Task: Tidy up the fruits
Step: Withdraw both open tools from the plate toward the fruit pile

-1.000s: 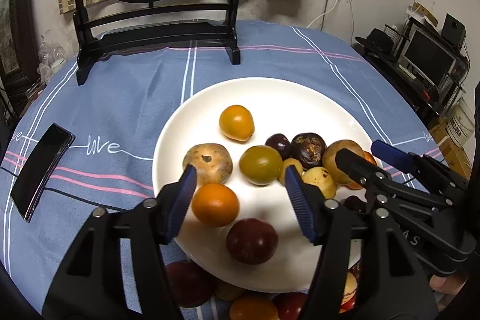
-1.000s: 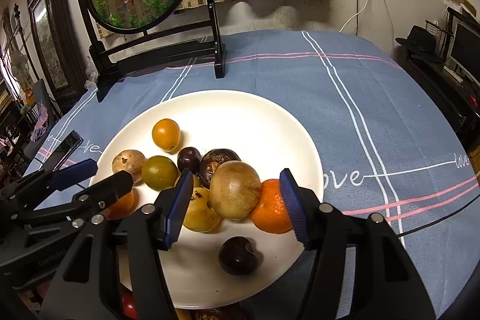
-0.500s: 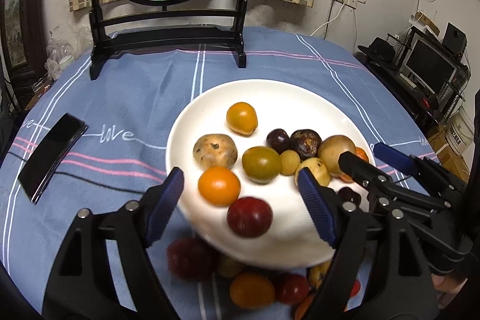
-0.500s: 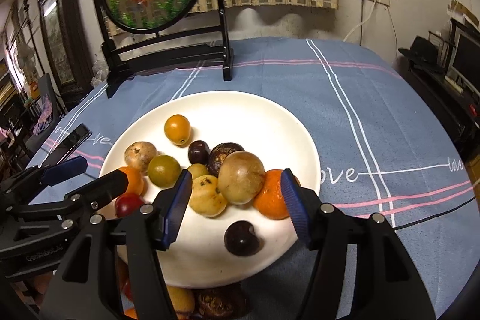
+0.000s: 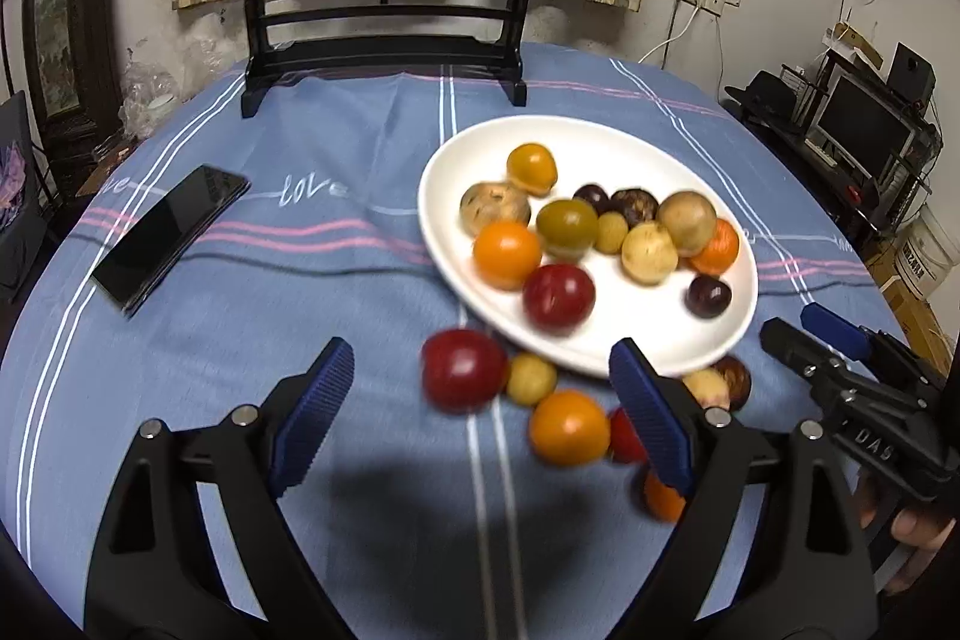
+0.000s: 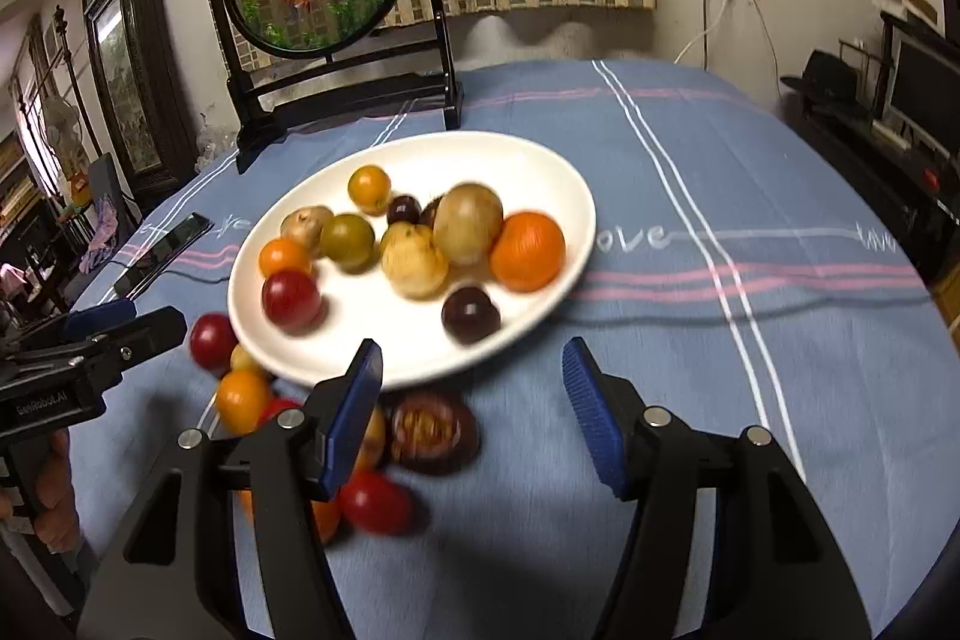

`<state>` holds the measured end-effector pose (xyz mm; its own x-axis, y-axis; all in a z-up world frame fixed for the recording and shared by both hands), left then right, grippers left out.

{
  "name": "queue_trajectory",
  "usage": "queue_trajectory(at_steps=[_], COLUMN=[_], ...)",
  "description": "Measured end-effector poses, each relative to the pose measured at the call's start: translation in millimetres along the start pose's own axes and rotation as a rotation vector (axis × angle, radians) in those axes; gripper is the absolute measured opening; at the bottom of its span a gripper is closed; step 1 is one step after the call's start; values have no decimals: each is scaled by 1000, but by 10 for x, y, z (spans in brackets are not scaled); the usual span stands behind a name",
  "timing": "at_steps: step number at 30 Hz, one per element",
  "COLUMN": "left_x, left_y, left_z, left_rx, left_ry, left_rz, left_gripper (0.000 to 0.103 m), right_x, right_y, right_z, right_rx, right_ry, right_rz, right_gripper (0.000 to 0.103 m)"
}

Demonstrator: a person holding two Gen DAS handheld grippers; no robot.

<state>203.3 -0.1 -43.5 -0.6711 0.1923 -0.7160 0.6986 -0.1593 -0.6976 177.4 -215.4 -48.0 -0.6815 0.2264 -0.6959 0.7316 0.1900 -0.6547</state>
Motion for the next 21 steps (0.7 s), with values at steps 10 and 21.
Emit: queue_trajectory(at_steps=[10,21], left_x=[361,408], left_y=[-9,27], left_z=[-4,-165], left_rx=[-19,66], left_ry=[48,-45], left_rz=[-10,-11], left_gripper=[91,92], right_x=[387,704], right_y=[-234,-222], right_z=[-240,-626], right_rx=[-45,-48], right_ry=[-99,-226], right_rz=[-75,-166], right_gripper=[63,63])
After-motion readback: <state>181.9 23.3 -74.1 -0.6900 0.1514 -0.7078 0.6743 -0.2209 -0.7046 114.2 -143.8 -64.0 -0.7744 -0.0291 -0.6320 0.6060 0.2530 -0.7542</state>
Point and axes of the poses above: each gripper's, at about its wrist camera, not at the fingertips, and y roughly the way its jaws point, z to its right, x to its underside, the point moved 6 cm from there along y, roughly the way its jaws point, and after that the axes turned 11 degrees about y, right-handed, at the moved point
